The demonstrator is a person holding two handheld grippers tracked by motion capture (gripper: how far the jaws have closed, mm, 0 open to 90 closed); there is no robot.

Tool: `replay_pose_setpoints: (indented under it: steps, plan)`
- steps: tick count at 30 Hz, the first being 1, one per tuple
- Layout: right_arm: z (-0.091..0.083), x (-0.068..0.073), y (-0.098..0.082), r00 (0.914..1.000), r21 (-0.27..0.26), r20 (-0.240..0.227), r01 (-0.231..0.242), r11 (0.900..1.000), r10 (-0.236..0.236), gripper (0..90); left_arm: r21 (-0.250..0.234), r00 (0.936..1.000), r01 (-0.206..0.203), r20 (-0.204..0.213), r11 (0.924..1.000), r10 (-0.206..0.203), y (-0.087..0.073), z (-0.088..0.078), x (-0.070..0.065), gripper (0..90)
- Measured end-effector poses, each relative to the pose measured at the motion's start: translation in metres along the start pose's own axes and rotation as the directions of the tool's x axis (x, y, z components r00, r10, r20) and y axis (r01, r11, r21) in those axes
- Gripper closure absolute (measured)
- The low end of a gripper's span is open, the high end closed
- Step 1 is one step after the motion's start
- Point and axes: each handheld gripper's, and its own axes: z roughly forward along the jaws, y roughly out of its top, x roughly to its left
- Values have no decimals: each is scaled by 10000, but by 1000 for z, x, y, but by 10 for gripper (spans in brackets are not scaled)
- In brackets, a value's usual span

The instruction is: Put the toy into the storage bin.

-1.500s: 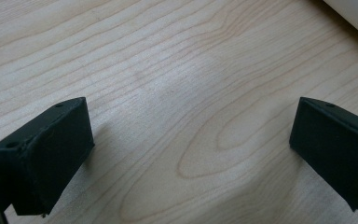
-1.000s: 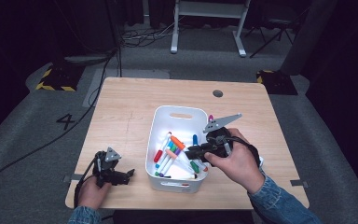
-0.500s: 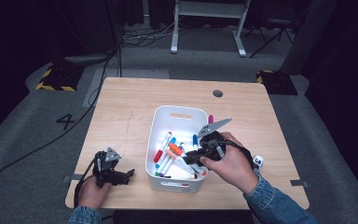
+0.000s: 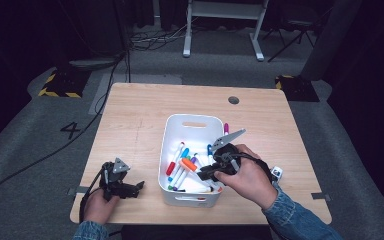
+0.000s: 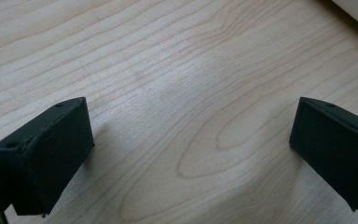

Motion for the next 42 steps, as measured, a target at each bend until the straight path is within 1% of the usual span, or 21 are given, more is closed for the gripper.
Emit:
replay_pose_setpoints:
  steps: [1,8,10,11,12,13,16,17,19,20,24,25,27,28,30,31,33,37,38,39,42]
  plan:
    - [0,0,-1,9999,70,39,-103,9999,103,773,6,10000,0,8,10000,0,0,0,0,0]
    - [6,-2,-7,9999,280,90,127,9995,-129,772,17,10000,-5,14,10000,5,0,0,0,0]
    - [8,-1,-7,10000,326,65,-7,9995,5,767,19,10000,-4,18,10000,4,0,0,0,0]
    - [9,-1,-7,10000,342,47,-15,9994,13,733,3,10000,-2,2,10000,2,0,0,0,0]
    - [10,-1,-7,10000,332,23,-5,9994,5,672,5,10000,-4,2,10000,4,0,0,0,0]
    - [11,-1,-8,9999,276,59,-99,9996,97,603,4,10000,-4,3,10000,4,0,0,0,0]
    - [9,0,-7,9998,69,144,-131,9999,130,574,4,10000,-1,3,10000,1,0,0,0,0]
    - [7,1,-6,9995,-26,131,-276,9996,276,560,4,10000,-3,2,10000,3,0,0,0,0]
    - [3,3,-5,9991,-237,121,-399,9989,402,556,21,10000,-7,19,10000,7,0,0,0,0]
    - [2,3,-5,9994,-281,156,-294,9992,298,556,18,10000,-5,17,10000,5,0,0,0,0]
    - [-4,3,-4,9992,-556,201,-338,9979,350,554,19,10000,-6,18,10000,6,0,0,0,0]
    - [-5,1,-4,9994,-654,237,-237,9976,253,555,22,10000,-7,20,10000,7,0,0,0,0]
    - [-10,-1,-3,9988,-790,292,-377,9962,401,555,3,10000,-4,2,10000,4,0,0,0,0]
    - [-11,-2,-3,9988,-845,337,-318,9959,347,554,3,10000,-4,2,10000,4,0,0,0,0]
    - [-16,-5,-3,9982,-941,410,-403,9947,443,552,2,10000,-1,1,10000,1,0,0,0,0]
    - [-18,-6,-3,9974,-1020,436,-521,9934,568,549,3,10000,-1,5,10000,1,0,0,0,0]
    - [-24,-12,-2,9971,-1237,613,-369,9916,448,541,5,10000,-4,4,10000,4,0,0,0,0]
    - [-35,-23,-4,9939,-1564,876,-529,9863,672,537,3,10000,-2,6,10000,2,0,0,0,0]
    - [-35,-23,-4,9939,-1564,876,-529,9863,672,537,3,10000,-2,6,10000,2,0,0,0,0]
    - [-41,-30,-5,9915,-1697,1003,-649,9834,827,537,-3,10000,-2,2,10000,2,0,0,0,0]
    - [-46,-39,-7,9882,-1888,1137,-799,9788,1026,538,-11,10000,2,2,10000,-2,0,0,0,0]
